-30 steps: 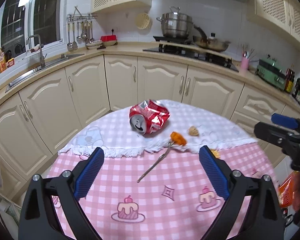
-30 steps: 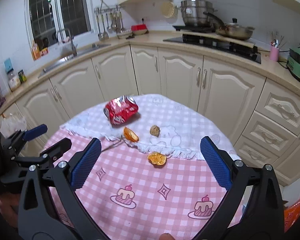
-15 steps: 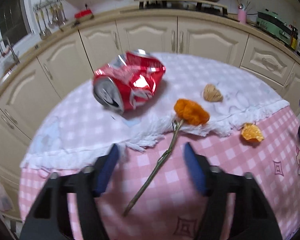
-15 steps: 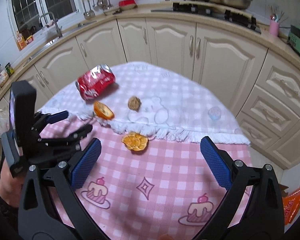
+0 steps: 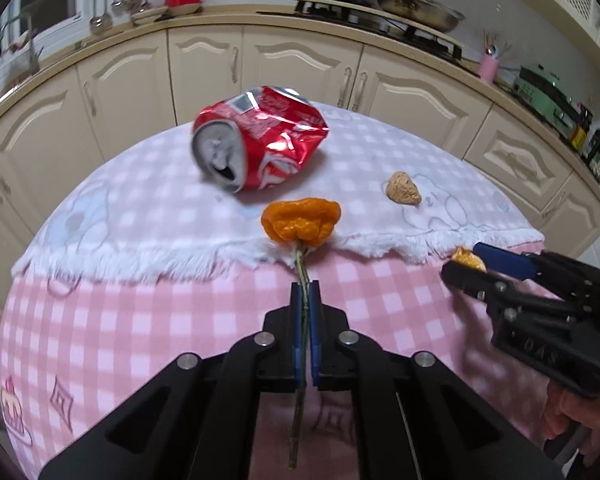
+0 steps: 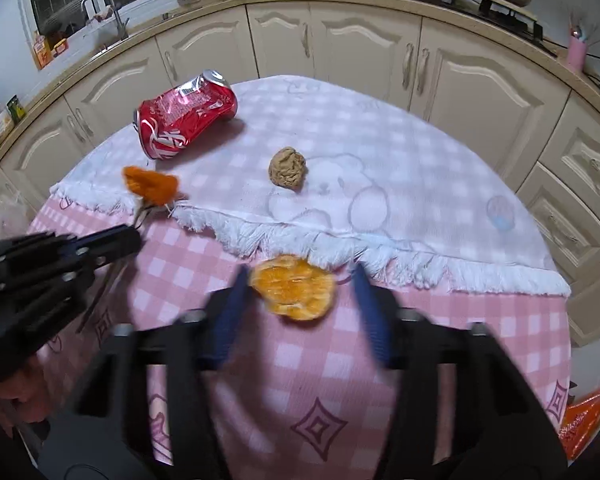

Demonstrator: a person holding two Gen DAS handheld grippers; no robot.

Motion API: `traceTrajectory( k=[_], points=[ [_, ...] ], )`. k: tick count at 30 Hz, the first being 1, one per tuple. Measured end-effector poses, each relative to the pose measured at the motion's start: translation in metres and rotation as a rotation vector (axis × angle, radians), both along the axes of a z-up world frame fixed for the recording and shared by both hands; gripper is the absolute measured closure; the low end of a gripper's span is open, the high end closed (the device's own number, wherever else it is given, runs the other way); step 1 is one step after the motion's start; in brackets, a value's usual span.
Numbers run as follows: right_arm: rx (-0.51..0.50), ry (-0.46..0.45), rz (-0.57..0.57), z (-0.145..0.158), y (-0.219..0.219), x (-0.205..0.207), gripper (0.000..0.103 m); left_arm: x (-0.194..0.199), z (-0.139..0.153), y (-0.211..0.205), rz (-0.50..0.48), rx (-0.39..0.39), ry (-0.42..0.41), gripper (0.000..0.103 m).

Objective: Collect trash
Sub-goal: 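Grasp the orange flower stick with left tool while right tool grasps dried orange slice, then carry flower and orange slice to the blue bin and open both tools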

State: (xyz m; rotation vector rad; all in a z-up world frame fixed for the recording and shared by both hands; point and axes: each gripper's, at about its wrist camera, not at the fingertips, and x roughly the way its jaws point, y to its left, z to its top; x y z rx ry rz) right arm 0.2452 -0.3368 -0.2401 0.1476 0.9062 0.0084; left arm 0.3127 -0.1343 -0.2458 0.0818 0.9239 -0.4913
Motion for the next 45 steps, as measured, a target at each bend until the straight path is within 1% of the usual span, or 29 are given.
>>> traceTrajectory(
  k=[3,6,11,14,20,27,32,36,39,41,43,45],
  points=[
    [0.004,-0.003,0.016,0.000,0.002,-0.006,0.062,-0.007,0.003,0.010,0.007,-0.027,0.004,0.100],
    [0.031,-0.012,0.024,0.002,0.003,-0.017,0.062,-0.016,0.006,0.020,0.022,-0.039,0.001,0.100],
    [0.060,-0.042,0.033,0.012,0.007,-0.038,0.062,-0.028,0.014,0.034,0.040,-0.081,0.002,0.100],
    [0.069,-0.063,0.034,0.021,0.006,-0.048,0.062,-0.037,0.024,0.037,0.033,-0.100,-0.015,0.100],
    [0.076,-0.109,0.039,0.039,0.005,-0.067,0.062,-0.059,0.043,0.034,0.030,-0.124,-0.060,0.100],
    [0.109,-0.184,0.013,0.067,-0.014,-0.098,0.062,-0.089,0.075,0.020,-0.012,-0.150,-0.121,0.100],
    [0.140,-0.257,-0.026,0.093,-0.042,-0.126,0.062,-0.113,0.103,-0.004,-0.078,-0.188,-0.169,0.100],
    [0.172,-0.309,-0.093,0.112,-0.079,-0.154,0.062,-0.135,0.122,-0.036,-0.173,-0.210,-0.195,0.100],
    [0.181,-0.328,-0.160,0.116,-0.109,-0.173,0.062,-0.150,0.129,-0.066,-0.253,-0.236,-0.183,0.100],
    [0.192,-0.333,-0.227,0.115,-0.136,-0.191,0.062,-0.159,0.130,-0.092,-0.304,-0.245,-0.170,0.100],
    [0.204,-0.331,-0.295,0.110,-0.162,-0.210,0.062,-0.167,0.129,-0.118,-0.355,-0.259,-0.143,0.100],
    [0.215,-0.326,-0.370,0.102,-0.190,-0.230,0.062,-0.176,0.126,-0.142,-0.403,-0.257,-0.125,0.100]
  ],
)
